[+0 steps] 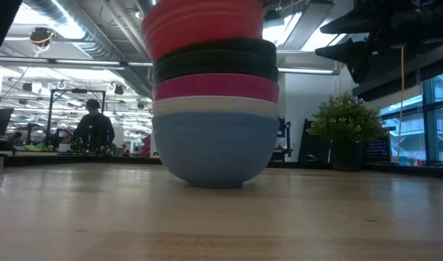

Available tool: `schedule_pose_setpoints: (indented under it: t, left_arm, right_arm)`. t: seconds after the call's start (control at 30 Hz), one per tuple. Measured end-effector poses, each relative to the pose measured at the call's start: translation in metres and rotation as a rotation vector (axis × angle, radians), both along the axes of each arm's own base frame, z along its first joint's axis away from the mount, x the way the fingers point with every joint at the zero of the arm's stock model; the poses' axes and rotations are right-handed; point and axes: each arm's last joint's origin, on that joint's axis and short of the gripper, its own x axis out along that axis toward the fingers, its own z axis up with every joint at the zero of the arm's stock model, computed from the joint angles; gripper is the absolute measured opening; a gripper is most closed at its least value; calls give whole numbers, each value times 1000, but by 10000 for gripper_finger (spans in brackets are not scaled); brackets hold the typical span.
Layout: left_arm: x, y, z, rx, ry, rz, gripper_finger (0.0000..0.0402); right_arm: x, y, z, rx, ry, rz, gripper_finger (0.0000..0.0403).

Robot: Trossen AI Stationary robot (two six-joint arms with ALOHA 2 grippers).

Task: Nest bowls inside each other
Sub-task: Stack the orange bowl on top of the black bowl

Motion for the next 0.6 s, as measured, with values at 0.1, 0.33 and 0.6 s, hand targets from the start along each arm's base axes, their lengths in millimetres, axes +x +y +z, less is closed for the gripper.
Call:
schedule_pose_setpoints:
  t: [0.1, 0.33, 0.6]
  left_arm:
    - [5, -1, -6, -1, 10, -2, 2]
    - [16, 0, -23, -2, 39, 0, 2]
    - [23, -1, -30, 8, 22, -22, 4]
  right_arm:
    - [0, 0, 0, 0, 0, 16, 200]
    - [0, 1, 0, -1, 1, 24, 200]
    - [0, 1, -1, -9, 8, 39, 200]
